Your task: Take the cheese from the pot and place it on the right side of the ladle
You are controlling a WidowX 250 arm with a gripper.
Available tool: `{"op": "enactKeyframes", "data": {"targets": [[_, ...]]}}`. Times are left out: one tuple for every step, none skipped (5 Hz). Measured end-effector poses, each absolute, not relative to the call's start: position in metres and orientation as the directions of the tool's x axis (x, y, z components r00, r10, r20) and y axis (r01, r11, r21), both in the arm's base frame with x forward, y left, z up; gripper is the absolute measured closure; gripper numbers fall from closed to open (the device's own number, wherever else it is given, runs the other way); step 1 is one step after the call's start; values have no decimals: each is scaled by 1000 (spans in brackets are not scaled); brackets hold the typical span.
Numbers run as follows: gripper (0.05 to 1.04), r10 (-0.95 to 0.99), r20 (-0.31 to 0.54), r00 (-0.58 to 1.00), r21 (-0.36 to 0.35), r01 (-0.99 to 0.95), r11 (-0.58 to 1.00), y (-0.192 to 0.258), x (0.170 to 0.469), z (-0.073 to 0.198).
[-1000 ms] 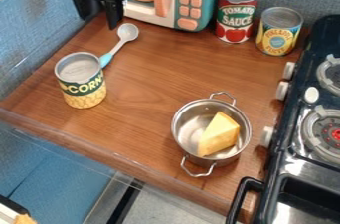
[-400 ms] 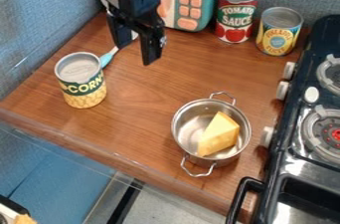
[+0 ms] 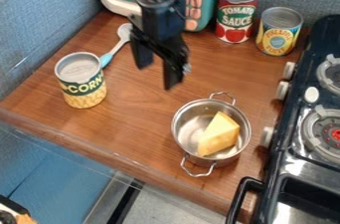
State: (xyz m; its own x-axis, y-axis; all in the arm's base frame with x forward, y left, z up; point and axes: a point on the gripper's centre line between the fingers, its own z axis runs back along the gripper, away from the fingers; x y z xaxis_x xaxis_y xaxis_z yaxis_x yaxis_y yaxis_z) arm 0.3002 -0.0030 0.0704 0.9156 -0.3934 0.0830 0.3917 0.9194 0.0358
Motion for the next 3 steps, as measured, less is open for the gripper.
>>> {"op": "enactKeyframes", "data": {"targets": [[84, -430, 97, 897, 44, 428, 903, -33, 295, 67], [84, -446, 116, 888, 48, 443, 895, -56, 294, 67], [84, -449, 91, 889, 29, 448, 893, -72, 293, 56]]}}
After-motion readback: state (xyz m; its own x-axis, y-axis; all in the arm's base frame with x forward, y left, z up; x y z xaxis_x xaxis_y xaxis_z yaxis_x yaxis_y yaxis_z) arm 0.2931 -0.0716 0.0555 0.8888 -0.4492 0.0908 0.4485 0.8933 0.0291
